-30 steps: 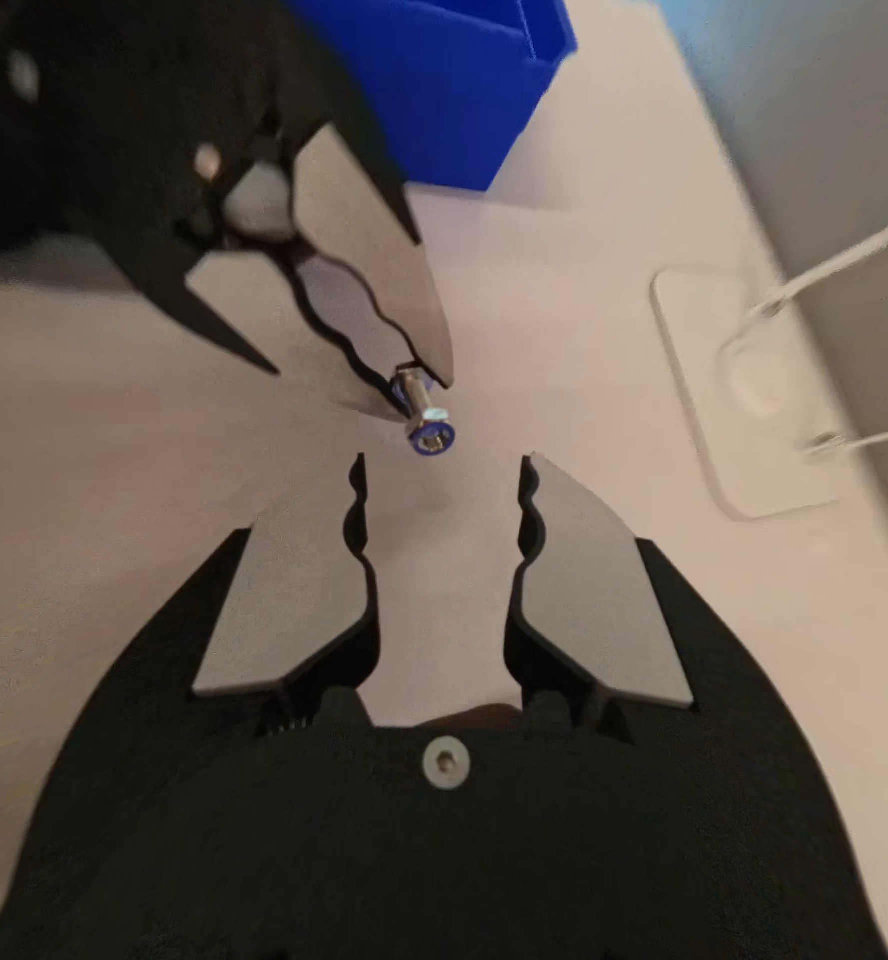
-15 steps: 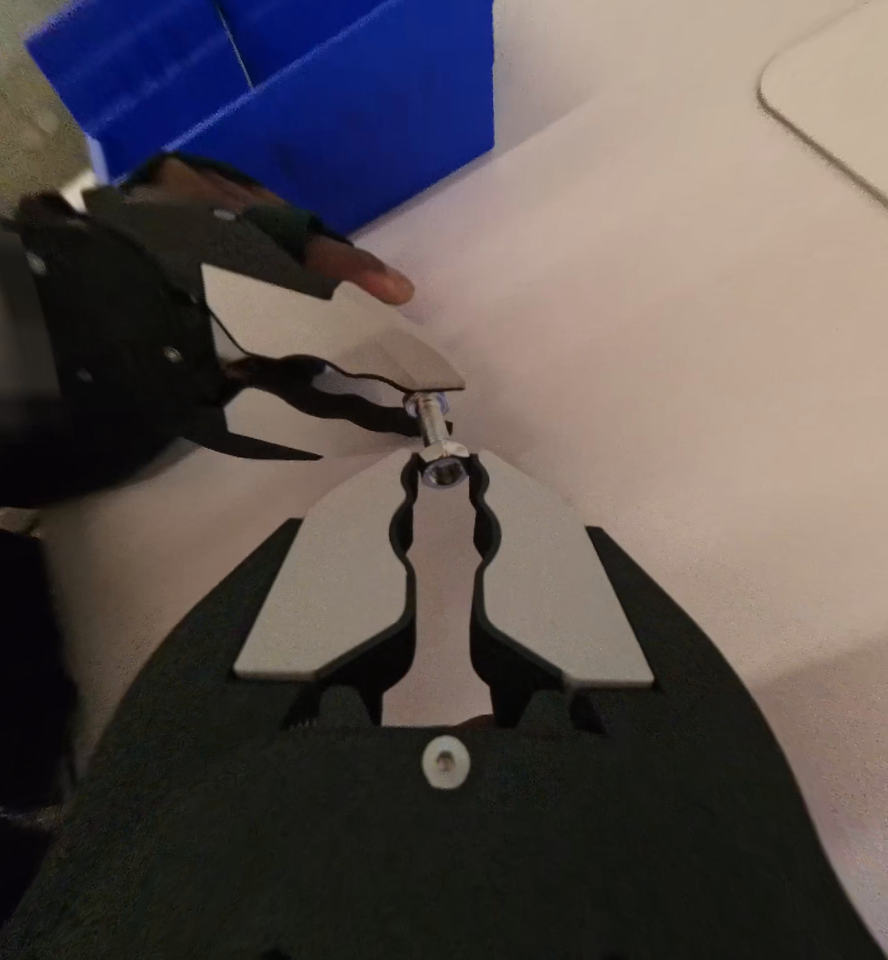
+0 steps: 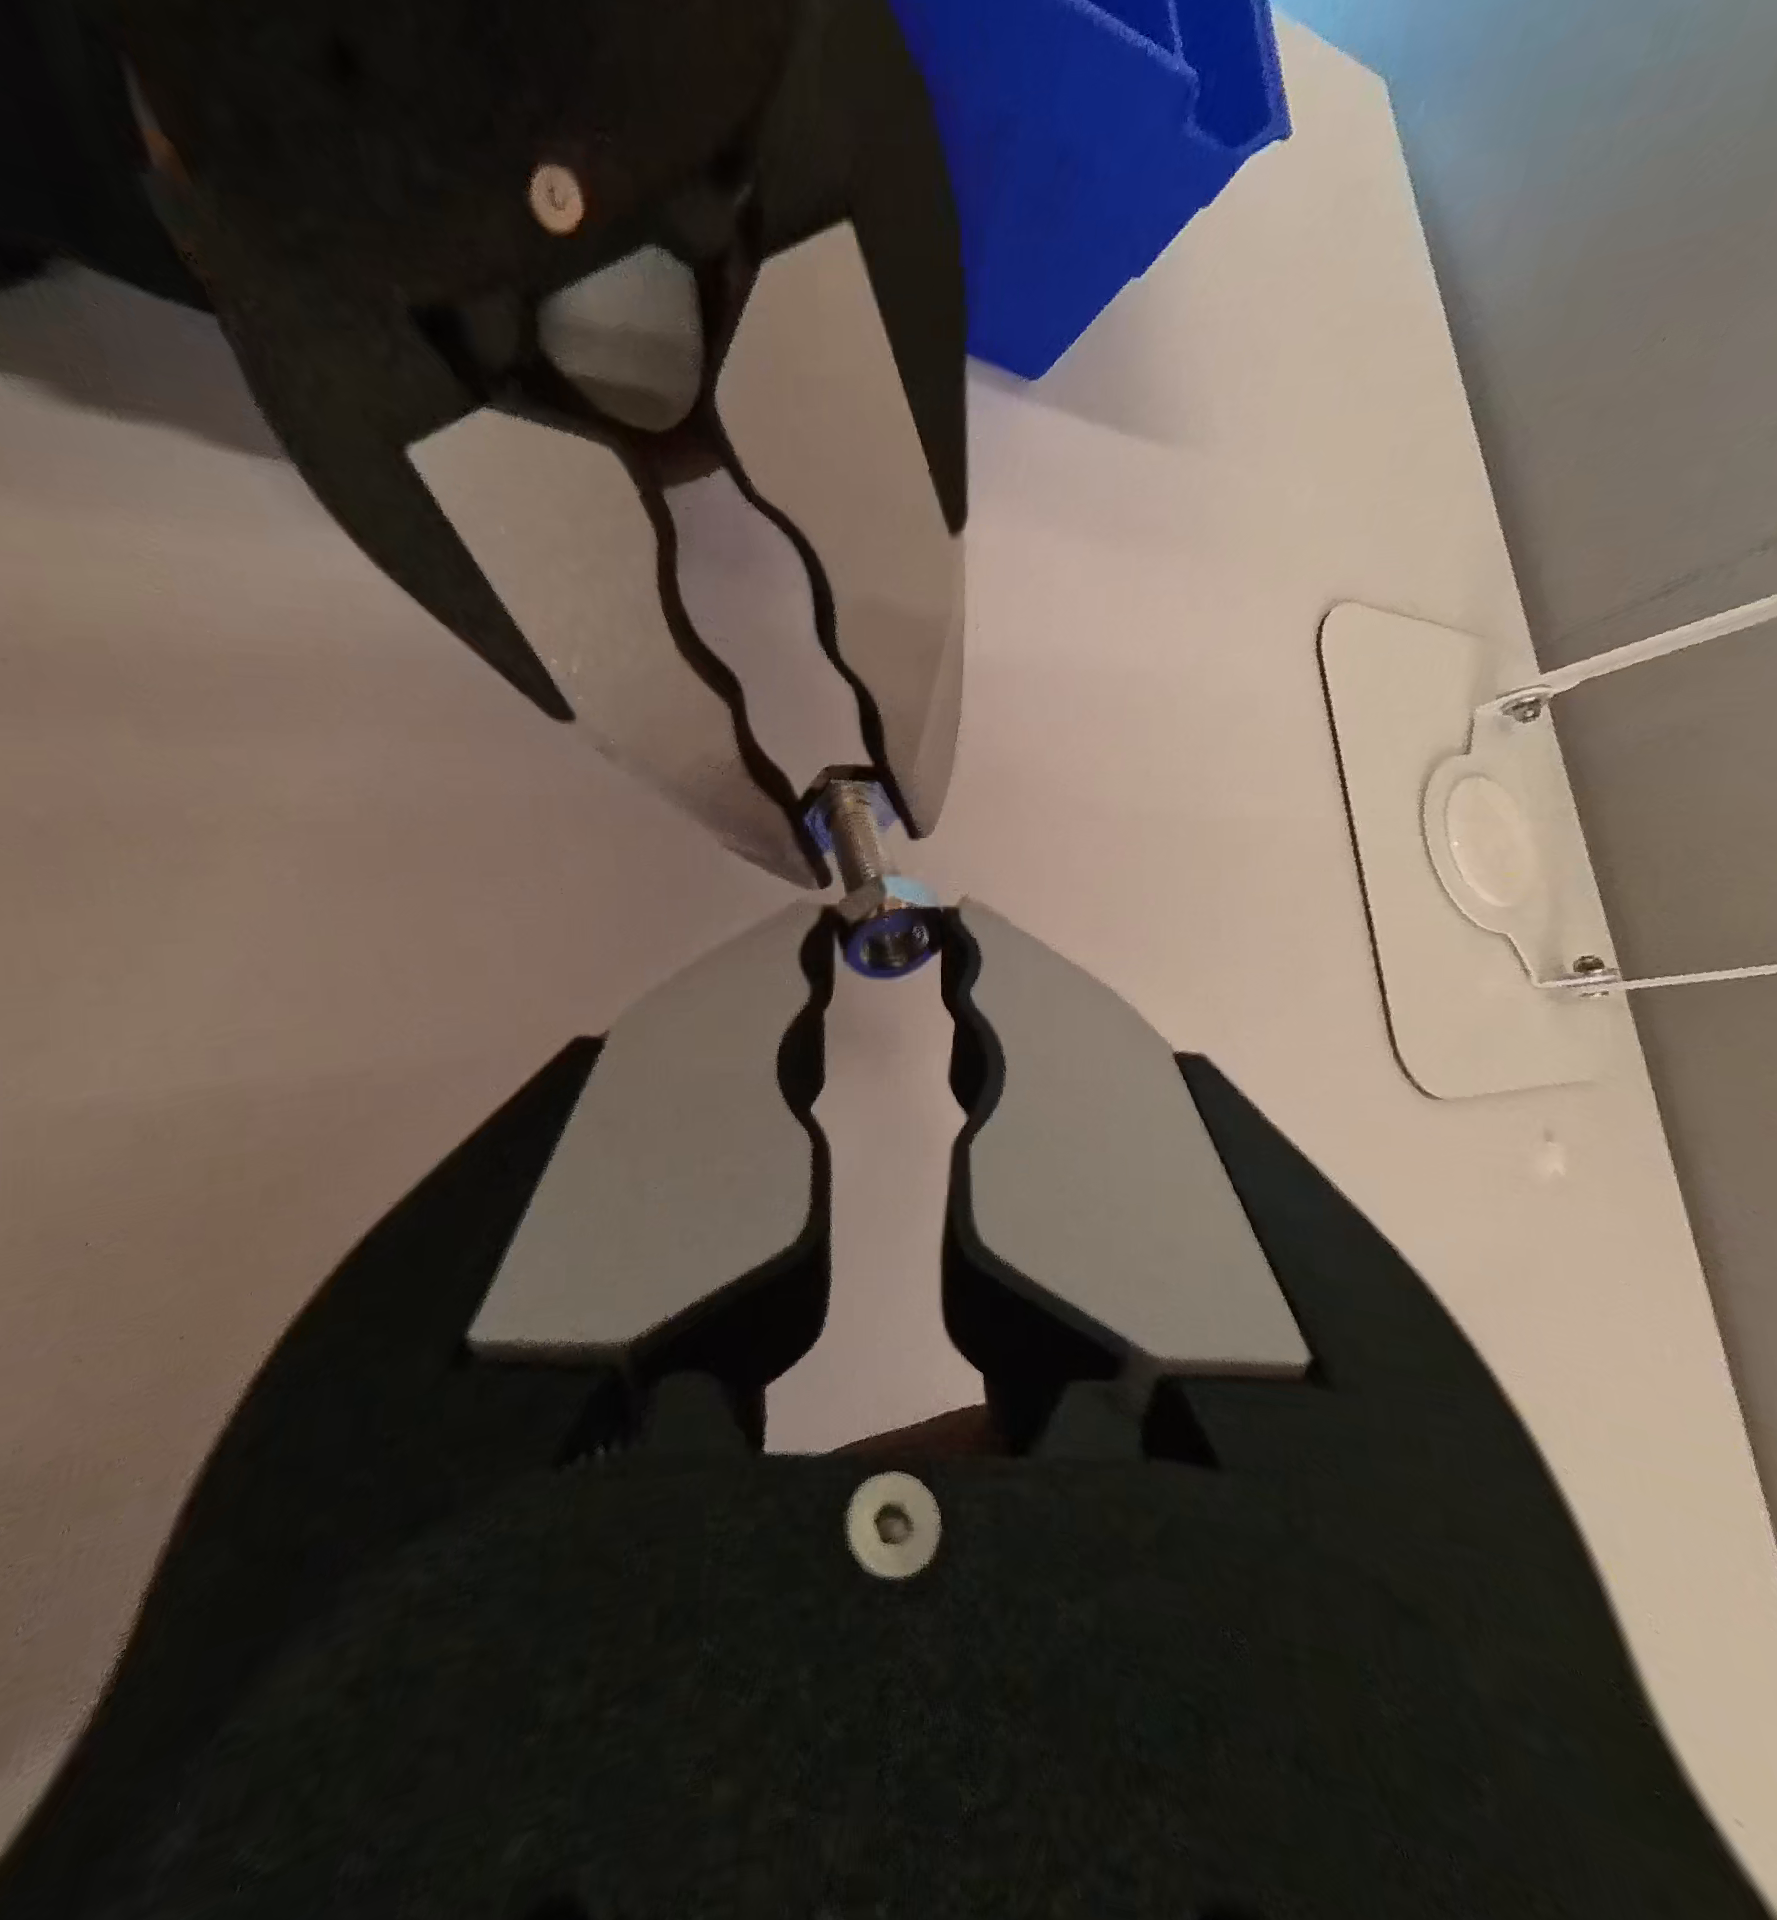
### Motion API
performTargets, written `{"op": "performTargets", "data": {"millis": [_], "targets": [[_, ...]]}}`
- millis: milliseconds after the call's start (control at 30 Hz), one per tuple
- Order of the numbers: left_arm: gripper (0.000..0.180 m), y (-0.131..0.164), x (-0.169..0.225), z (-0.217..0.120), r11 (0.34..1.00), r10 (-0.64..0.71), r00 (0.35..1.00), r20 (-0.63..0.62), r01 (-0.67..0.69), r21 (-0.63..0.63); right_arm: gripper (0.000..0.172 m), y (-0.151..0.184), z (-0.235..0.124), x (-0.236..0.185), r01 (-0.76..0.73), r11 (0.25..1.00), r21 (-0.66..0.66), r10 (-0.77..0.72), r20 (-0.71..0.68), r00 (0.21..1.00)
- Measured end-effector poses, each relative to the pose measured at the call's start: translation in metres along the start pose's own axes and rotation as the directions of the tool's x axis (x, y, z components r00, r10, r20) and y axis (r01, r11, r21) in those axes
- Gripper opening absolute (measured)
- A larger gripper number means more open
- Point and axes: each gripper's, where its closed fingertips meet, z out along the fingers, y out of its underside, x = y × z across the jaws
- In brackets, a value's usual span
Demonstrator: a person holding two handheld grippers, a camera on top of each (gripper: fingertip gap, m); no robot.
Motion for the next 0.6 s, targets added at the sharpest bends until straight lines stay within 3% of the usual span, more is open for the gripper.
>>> {"op": "performTargets", "data": {"millis": [100, 167, 233, 333, 433, 500, 600], "targets": [[0.018, 0.003, -0.006, 0.001, 0.991, 0.128, 0.988, 0.088, -0.123, -0.059, 0.019, 0.005, 0.004, -0.001, -0.244, 0.969, -0.041, 0.246, 0.065, 0.967], [0.018, 0.006, -0.011, 0.0, 0.968, 0.236, 0.96, 0.152, -0.219, -0.123, 0.018, 0.005, 0.007, -0.003, -0.53, 0.845, -0.075, 0.535, 0.146, 0.832], [0.018, 0.008, -0.013, 0.0, 0.951, 0.292, 0.941, 0.173, -0.267, -0.158, 0.019, 0.008, 0.009, -0.005, -0.613, 0.785, -0.092, 0.617, 0.206, 0.759], [0.018, 0.005, -0.01, 0.001, 0.976, 0.201, 0.97, 0.139, -0.186, -0.11, 0.027, 0.009, 0.004, -0.003, -0.472, 0.879, -0.069, 0.476, 0.18, 0.861], [0.018, 0.003, -0.008, 0.0, 0.998, 0.054, 0.995, 0.082, -0.05, -0.043, 0.039, 0.002, -0.006, 0.005, -0.162, 0.987, 0.005, 0.162, 0.054, 0.985], [0.018, 0.003, -0.007, -0.001, 1.0, -0.028, 0.999, 0.035, 0.028, -0.009, 0.041, 0.002, -0.008, 0.004, 0.0, 1.0, -0.001, 0.0, -0.001, 1.0], [0.018, 0.0, -0.003, -0.003, 0.997, -0.077, 0.997, -0.022, 0.078, 0.029, 0.04, 0.004, -0.005, 0.002, 0.068, 0.997, -0.02, -0.068, -0.019, 0.997]]}}
